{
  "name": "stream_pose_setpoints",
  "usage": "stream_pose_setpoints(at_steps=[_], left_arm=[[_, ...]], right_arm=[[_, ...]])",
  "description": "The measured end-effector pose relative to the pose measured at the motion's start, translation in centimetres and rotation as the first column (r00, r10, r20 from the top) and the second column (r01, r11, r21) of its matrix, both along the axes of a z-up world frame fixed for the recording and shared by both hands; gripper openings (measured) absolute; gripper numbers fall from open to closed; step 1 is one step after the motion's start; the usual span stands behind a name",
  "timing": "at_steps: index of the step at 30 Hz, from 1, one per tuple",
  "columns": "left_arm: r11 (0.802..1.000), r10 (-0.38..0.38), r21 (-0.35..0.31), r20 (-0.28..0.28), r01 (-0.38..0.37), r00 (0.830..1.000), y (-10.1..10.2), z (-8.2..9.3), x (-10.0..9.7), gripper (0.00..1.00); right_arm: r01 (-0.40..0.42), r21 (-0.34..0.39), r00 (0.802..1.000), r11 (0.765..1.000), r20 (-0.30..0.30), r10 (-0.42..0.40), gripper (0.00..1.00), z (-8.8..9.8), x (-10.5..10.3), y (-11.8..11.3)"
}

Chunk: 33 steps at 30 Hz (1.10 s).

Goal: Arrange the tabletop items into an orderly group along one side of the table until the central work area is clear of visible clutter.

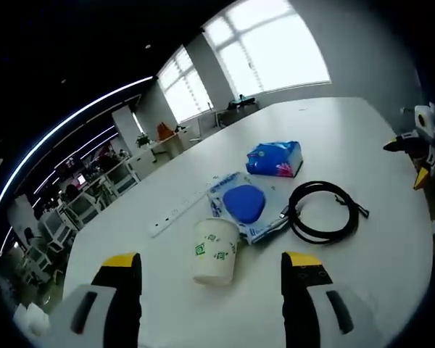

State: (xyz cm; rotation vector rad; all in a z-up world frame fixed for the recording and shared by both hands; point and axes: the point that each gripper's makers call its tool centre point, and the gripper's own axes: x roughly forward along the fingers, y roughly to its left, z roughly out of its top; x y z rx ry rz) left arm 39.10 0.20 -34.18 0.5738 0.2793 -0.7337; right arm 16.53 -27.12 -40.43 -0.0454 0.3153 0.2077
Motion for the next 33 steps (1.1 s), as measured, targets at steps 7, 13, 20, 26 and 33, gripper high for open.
stream_pose_setpoints(at_steps=[7,13,20,26,33], left_arm=[[1.000,0.002,0.022,-0.020,-0.002,1.000,-0.4,-0.3,0.9,0.77],[1.000,-0.003,0.017,-0.028,0.003,1.000,-0.9,-0.5,1.1,0.76],[0.996,-0.015,0.089,-0.033,0.018,0.999,-1.4,-0.9,1.7,0.74],[0.991,-0.022,0.129,-0.053,0.028,0.998,-1.7,-1.2,2.6,0.72],[0.986,-0.034,0.161,-0.078,0.047,0.996,-2.2,-1.9,3.0,0.71]], right_arm=[[0.000,-0.002,1.000,1.000,0.001,0.000,0.91,0.0,0.0,0.1],[0.001,-0.003,1.000,1.000,0.002,-0.001,0.91,0.1,0.0,0.0],[0.003,0.000,1.000,1.000,0.000,-0.003,0.91,0.0,0.0,0.0],[0.008,0.009,1.000,1.000,-0.002,-0.008,0.91,-0.2,-0.1,-0.1],[0.006,0.006,1.000,1.000,-0.010,-0.006,0.91,-0.4,-0.1,-0.1]])
